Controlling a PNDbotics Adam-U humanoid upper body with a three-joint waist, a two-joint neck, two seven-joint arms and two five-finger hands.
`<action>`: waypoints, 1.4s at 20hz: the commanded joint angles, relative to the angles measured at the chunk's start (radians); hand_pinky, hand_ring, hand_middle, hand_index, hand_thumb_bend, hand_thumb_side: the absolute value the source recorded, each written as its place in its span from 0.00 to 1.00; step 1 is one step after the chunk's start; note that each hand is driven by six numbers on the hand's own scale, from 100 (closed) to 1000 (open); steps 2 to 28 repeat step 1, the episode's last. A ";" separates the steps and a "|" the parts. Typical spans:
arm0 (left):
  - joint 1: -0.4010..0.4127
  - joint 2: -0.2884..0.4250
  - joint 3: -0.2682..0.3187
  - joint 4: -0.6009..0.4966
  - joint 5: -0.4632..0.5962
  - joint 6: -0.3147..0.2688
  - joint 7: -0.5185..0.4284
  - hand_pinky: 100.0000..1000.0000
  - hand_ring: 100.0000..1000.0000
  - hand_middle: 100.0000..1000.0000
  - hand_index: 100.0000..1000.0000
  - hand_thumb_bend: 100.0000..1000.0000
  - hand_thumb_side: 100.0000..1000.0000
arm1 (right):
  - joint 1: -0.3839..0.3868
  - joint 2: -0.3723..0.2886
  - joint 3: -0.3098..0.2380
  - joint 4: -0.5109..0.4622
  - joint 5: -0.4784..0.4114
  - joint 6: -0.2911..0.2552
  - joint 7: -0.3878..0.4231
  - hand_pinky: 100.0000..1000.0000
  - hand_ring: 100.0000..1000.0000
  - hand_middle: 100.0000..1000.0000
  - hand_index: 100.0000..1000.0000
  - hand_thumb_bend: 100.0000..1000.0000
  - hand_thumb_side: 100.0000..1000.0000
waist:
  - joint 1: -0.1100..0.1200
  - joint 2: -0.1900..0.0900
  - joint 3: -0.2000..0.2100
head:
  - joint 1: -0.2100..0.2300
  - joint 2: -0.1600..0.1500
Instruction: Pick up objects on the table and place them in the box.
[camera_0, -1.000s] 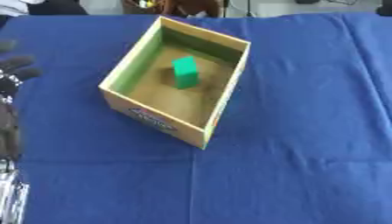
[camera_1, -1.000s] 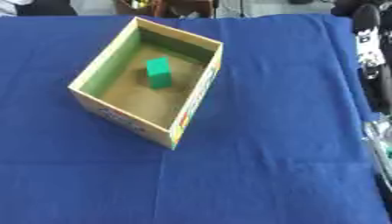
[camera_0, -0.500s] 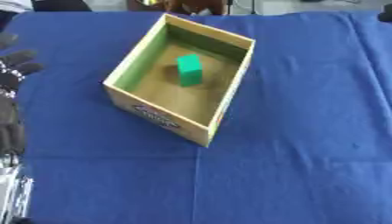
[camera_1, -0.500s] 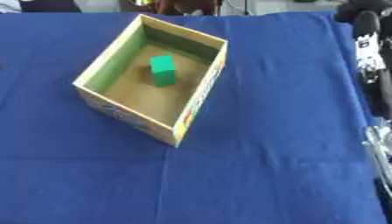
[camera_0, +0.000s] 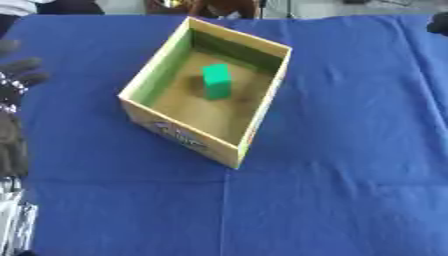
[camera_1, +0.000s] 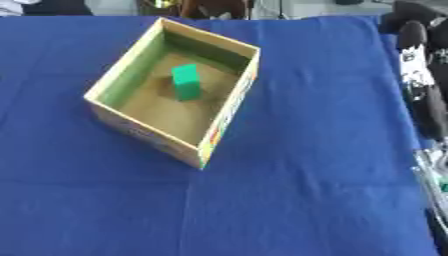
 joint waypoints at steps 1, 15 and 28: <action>-0.011 0.012 0.009 -0.017 -0.004 -0.002 0.004 0.64 0.65 0.69 0.83 0.00 1.00 | 0.000 -0.003 -0.006 -0.020 0.005 0.007 0.002 0.86 0.71 0.66 0.82 0.00 0.83 | 0.000 -0.018 -0.002 | 0.000 -0.011; -0.011 0.012 0.009 -0.017 -0.004 -0.002 0.004 0.64 0.65 0.69 0.83 0.00 1.00 | 0.000 -0.003 -0.006 -0.020 0.005 0.007 0.002 0.86 0.71 0.66 0.82 0.00 0.83 | 0.000 -0.018 -0.002 | 0.000 -0.011; -0.011 0.012 0.009 -0.017 -0.004 -0.002 0.004 0.64 0.65 0.69 0.83 0.00 1.00 | 0.000 -0.003 -0.006 -0.020 0.005 0.007 0.002 0.86 0.71 0.66 0.82 0.00 0.83 | 0.000 -0.018 -0.002 | 0.000 -0.011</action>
